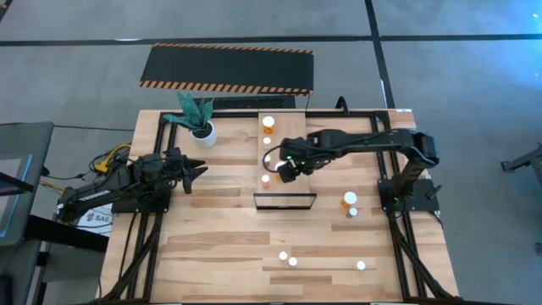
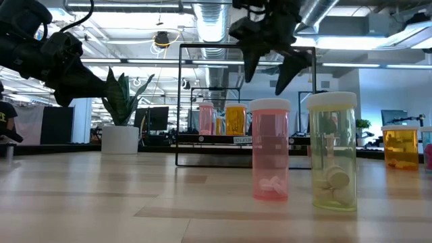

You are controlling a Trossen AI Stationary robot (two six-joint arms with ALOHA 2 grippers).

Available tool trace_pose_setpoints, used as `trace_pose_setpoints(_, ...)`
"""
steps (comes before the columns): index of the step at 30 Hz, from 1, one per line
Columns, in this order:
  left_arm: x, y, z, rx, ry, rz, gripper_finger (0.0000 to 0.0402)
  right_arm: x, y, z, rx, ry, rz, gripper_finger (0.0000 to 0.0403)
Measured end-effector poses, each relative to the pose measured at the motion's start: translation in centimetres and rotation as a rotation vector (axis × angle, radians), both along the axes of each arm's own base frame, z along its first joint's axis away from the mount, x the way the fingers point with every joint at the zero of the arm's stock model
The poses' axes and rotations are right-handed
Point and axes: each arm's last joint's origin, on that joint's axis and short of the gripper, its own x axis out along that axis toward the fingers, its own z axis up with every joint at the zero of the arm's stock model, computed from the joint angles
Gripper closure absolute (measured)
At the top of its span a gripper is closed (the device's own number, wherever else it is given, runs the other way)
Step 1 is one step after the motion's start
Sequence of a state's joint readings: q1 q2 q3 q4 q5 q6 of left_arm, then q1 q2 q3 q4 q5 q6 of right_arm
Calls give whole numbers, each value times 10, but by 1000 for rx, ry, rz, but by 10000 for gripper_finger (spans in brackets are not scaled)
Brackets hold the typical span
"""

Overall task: Pick and place medicine bottles onto shelf by color
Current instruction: Put the bottom large orange pill bottle on the shelf aligned with the other large orange pill bottle

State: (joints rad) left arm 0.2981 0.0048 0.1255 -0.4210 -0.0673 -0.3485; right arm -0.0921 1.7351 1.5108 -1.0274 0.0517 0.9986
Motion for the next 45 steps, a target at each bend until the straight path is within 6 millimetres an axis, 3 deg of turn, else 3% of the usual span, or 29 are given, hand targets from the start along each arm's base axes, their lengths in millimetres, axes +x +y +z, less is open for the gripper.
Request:
trace_pose_setpoints(8, 0, 0, 0, 0, 0, 0, 274, 27, -11, -12, -50, 136, 217, 29)
trace_pose_setpoints(15, 0, 0, 0, 0, 0, 0, 274, 40, -28, -13, -91, 142, 324, 29)
trace_pose_setpoints(20, 0, 0, 0, 0, 0, 0, 274, 42, -35, -13, -108, 131, 359, 29)
trace_pose_setpoints(34, 0, 0, 0, 0, 0, 0, 274, 52, -23, -12, -156, 66, 430, 29)
trace_pose_setpoints(39, 0, 0, 0, 0, 0, 0, 274, 59, -27, -31, -153, 114, 424, 29)
trace_pose_setpoints(45, 0, 0, 0, 0, 0, 0, 274, 61, -35, -35, -114, 94, 441, 29)
